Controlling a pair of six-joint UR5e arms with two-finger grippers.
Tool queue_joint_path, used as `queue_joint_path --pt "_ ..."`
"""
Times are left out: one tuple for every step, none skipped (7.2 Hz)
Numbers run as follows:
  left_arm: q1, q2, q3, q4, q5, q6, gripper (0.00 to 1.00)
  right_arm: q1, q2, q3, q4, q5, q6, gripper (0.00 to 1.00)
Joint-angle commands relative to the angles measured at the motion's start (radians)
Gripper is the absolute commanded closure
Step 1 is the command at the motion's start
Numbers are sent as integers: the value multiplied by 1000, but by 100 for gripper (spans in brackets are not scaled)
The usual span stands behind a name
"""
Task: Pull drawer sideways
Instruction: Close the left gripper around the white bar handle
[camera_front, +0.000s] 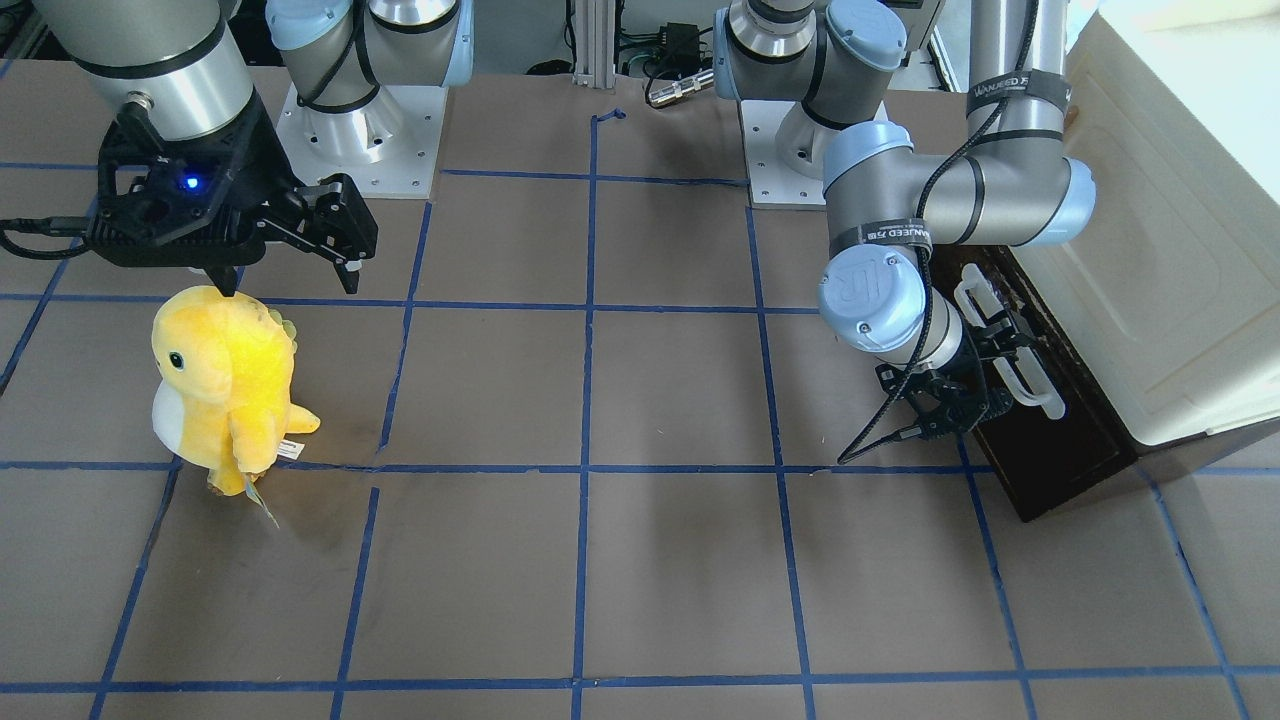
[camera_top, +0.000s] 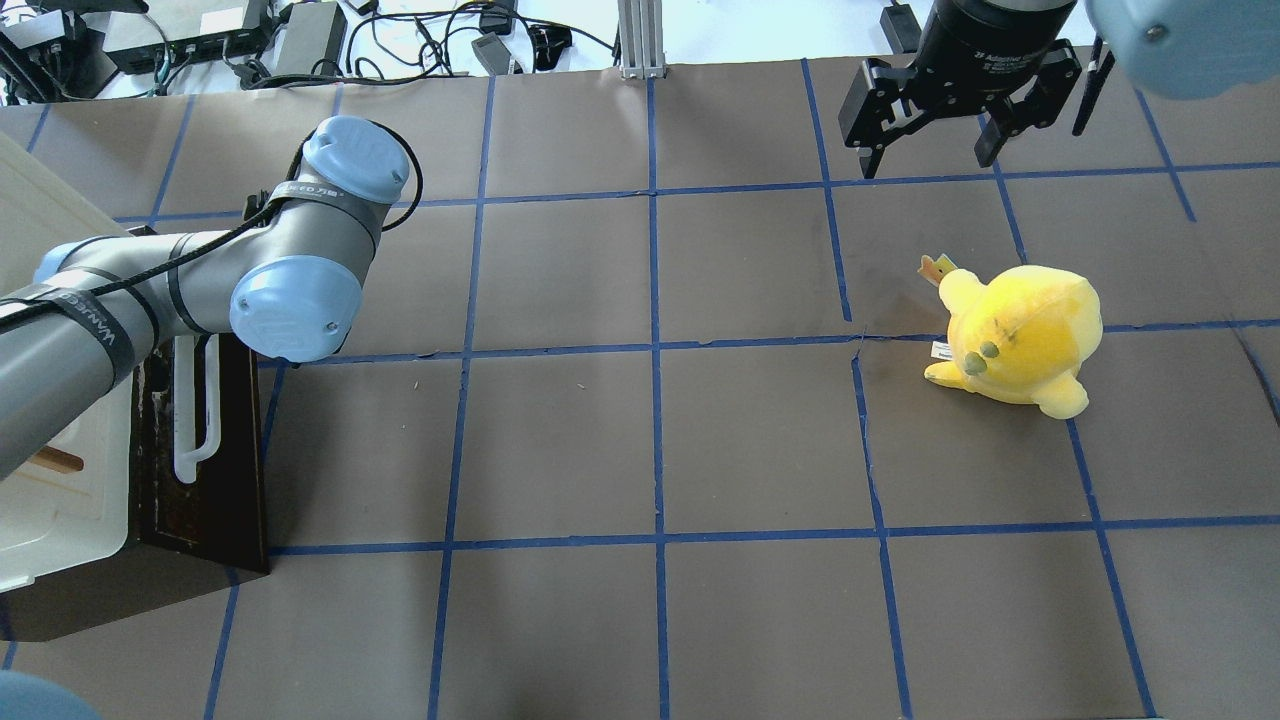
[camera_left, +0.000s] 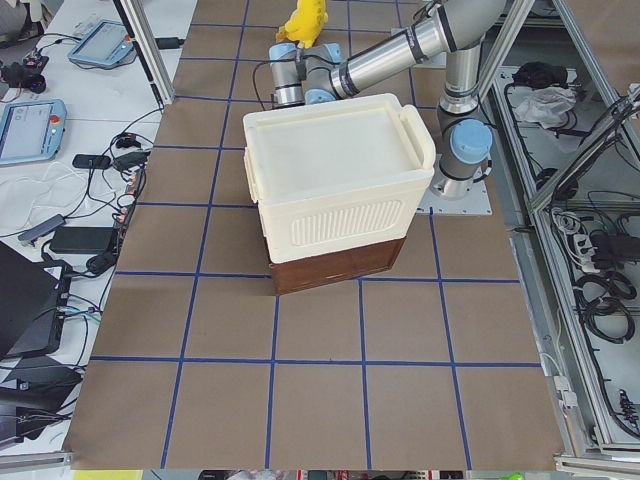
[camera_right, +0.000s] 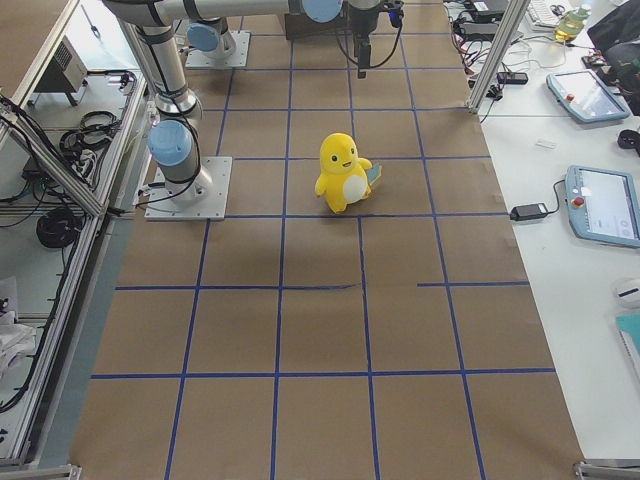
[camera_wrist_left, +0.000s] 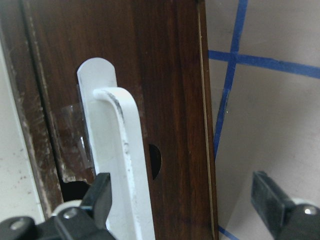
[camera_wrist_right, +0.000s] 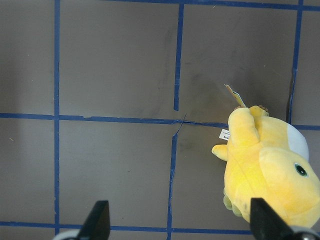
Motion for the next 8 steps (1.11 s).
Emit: queue_joint_path --pt "12 -15 9 0 -1 2 8 0 0 0 0 0 0 0" --pt "10 -12 15 -3 -1 7 16 0 0 0 0 0 0 0" --pt "10 -9 10 -4 -1 10 23 0 0 0 0 0 0 0" --pt "10 -6 7 -11 2 13 28 0 0 0 0 0 0 0" --pt "12 -4 6 -29 37 13 29 0 0 0 0 0 0 0" --pt "15 -4 4 -47 50 13 31 0 0 0 0 0 0 0" --pt "15 -3 4 -50 54 13 32 0 0 0 0 0 0 0" --pt "15 -6 4 -52 71 13 32 0 0 0 0 0 0 0"
